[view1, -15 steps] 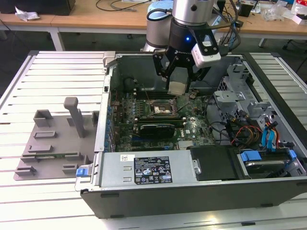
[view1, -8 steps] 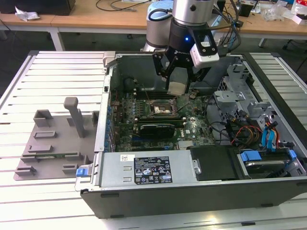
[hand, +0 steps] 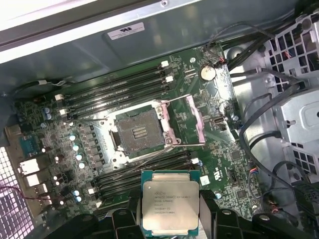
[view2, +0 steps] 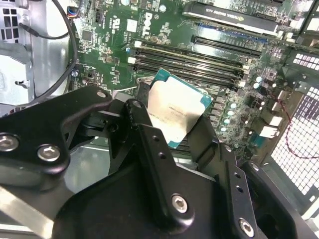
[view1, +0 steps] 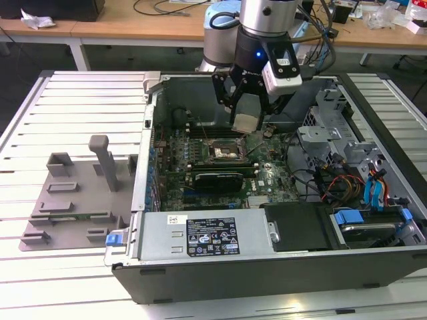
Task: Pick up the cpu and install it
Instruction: 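Place the cpu into insertion slot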
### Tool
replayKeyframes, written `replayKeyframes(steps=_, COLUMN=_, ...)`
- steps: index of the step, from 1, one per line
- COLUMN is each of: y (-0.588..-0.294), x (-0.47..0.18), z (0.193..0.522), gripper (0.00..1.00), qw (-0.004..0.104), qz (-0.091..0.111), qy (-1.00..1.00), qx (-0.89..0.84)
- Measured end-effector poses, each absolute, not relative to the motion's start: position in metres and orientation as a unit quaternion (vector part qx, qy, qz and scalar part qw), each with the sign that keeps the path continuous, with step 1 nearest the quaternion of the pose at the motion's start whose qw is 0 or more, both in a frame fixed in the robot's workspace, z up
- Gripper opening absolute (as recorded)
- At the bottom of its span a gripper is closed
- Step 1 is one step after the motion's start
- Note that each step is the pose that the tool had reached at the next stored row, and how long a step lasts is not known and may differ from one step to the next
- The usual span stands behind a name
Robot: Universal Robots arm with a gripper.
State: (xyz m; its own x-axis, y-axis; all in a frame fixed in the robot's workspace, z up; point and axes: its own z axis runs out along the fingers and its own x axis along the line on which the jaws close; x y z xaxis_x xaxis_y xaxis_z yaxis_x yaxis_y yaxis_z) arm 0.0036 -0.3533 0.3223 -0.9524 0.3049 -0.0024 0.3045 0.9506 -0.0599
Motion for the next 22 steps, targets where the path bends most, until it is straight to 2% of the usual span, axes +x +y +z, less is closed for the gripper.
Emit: replayKeyframes(steps=22, y=-0.3533, x=0.0036, z=0.3218, gripper=0.55, qw=0.006, qz=0.029, qy=-0.97, qx=-0.239)
